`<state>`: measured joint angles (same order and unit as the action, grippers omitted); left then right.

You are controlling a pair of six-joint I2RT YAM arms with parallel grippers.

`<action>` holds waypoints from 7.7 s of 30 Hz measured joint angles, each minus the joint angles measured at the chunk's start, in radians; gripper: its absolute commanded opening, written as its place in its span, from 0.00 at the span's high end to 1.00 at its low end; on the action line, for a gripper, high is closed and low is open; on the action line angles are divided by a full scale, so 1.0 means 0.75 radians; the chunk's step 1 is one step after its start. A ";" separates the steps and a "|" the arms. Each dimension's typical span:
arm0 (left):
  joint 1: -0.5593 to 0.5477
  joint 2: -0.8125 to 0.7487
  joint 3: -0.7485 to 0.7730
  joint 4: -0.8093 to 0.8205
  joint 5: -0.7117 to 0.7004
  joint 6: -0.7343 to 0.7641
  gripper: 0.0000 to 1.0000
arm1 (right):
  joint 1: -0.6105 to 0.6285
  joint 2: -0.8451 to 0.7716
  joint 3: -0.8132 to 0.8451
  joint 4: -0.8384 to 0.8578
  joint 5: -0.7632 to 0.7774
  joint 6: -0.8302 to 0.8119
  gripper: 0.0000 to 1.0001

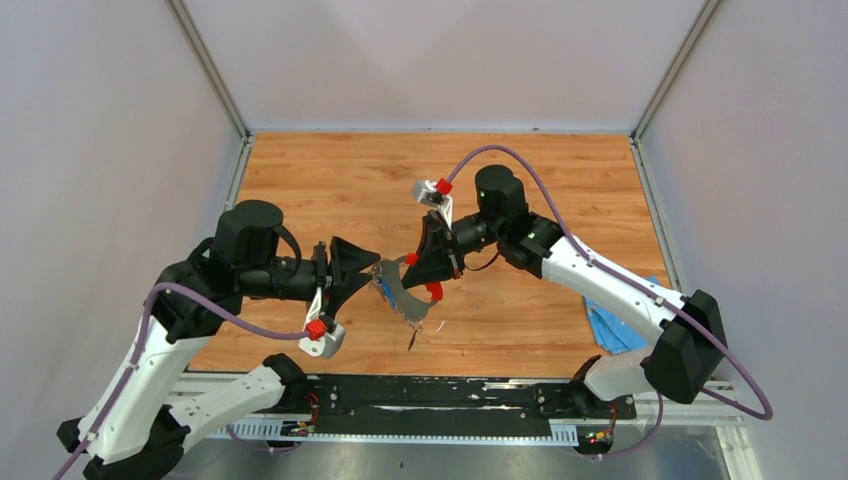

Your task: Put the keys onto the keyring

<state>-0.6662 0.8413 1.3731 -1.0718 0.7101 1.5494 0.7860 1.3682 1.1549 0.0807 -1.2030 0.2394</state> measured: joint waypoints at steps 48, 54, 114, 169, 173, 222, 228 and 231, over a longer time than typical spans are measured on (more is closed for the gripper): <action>-0.203 0.121 0.096 -0.131 -0.370 0.028 0.65 | 0.089 -0.058 -0.256 0.595 0.299 -0.009 1.00; -0.213 0.108 0.072 -0.081 -0.369 0.014 0.62 | 0.100 -0.076 -0.276 0.607 0.329 -0.022 1.00; -0.216 -0.116 -0.078 0.137 -0.402 -0.044 1.00 | 0.124 -0.086 -0.284 0.691 0.247 0.123 0.83; -0.125 0.167 -0.042 0.140 -0.644 -1.581 1.00 | 0.241 -0.149 -0.119 0.201 0.873 -0.230 0.72; -0.124 0.154 -0.042 0.155 -0.637 -1.573 1.00 | 0.241 -0.137 -0.118 0.190 0.873 -0.225 0.73; 0.334 0.132 -0.222 0.191 -0.522 -1.167 0.00 | 0.284 0.447 -0.305 0.384 0.937 -0.386 0.21; 0.408 0.227 -0.221 0.191 -0.544 -1.219 0.00 | 0.283 0.325 -0.319 0.359 1.082 -0.376 0.20; 0.470 0.258 -0.221 0.192 -0.542 -1.245 0.00 | 0.276 0.250 -0.352 0.346 1.154 -0.356 0.20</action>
<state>-0.3138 1.0351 1.2072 -0.9279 0.3038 0.6155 0.9928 1.5558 0.8909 0.3401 -0.3378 -0.0277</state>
